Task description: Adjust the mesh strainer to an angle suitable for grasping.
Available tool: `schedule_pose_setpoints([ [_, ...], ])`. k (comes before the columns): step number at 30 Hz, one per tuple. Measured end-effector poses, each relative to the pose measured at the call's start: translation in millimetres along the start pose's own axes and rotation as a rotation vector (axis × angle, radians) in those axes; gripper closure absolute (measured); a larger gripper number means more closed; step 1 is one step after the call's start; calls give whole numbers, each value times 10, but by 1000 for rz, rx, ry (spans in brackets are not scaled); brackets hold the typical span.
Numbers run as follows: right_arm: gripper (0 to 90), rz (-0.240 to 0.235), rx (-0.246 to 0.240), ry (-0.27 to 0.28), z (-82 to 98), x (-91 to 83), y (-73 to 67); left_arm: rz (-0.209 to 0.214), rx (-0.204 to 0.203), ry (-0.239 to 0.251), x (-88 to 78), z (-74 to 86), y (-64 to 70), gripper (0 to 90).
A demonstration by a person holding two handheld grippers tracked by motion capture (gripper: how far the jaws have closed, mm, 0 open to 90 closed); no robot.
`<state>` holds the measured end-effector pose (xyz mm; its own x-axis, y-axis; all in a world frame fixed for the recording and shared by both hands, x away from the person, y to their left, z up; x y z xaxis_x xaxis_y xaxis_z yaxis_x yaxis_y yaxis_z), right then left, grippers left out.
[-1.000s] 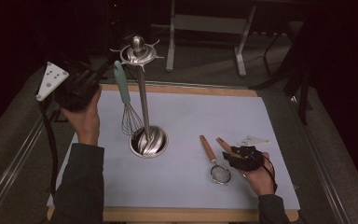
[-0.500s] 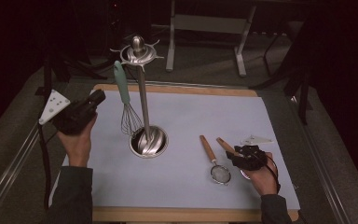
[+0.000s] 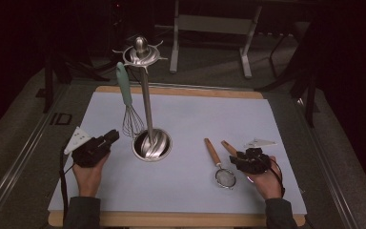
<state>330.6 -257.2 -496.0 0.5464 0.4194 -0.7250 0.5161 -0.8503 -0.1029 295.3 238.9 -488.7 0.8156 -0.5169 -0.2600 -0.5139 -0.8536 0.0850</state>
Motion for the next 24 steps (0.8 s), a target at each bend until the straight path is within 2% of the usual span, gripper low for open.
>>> schedule_pose_setpoints([
  [5, 625, -33, -19, -41, -15, 86, -105, 23, -20, -64, 30, 263, 24, 793],
  [7, 624, -72, -14, -48, -42, 114, -138, 18, -16, -89, 41, 324, 27, 793],
  [9, 628, -110, 7, -53, -77, 146, -159, 14, -19, -96, 50, 345, 16, 788],
  [12, 642, -192, 63, -88, -115, 213, -165, 8, -23, -109, 68, 393, 9, 787],
  [15, 646, -187, 98, -127, -137, 275, -160, -2, -16, -140, 100, 440, 10, 787],
  [17, 658, -193, 99, -142, -144, 299, -171, -4, -8, -149, 113, 448, 13, 787],
  [19, 660, -195, 91, -145, -150, 302, -205, -4, -6, -150, 124, 453, 20, 786],
  [22, 656, -237, 87, -134, -172, 294, -248, -5, 0, -158, 135, 460, 25, 785],
  [24, 650, -227, 93, -139, -196, 309, -246, -7, 2, -161, 138, 464, 25, 782],
])
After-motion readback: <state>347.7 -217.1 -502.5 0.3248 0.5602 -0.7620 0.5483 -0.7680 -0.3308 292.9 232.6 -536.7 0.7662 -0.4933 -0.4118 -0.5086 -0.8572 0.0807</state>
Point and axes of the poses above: each handheld gripper's, and its own axes: x roughly forward along the jaws, z roughly out of its underside, y roughly to its right, the point moved 1 cm from there along x, roughly forward along the jaws, and after that the axes turned 5 degrees about x, right-handed, at the moved point
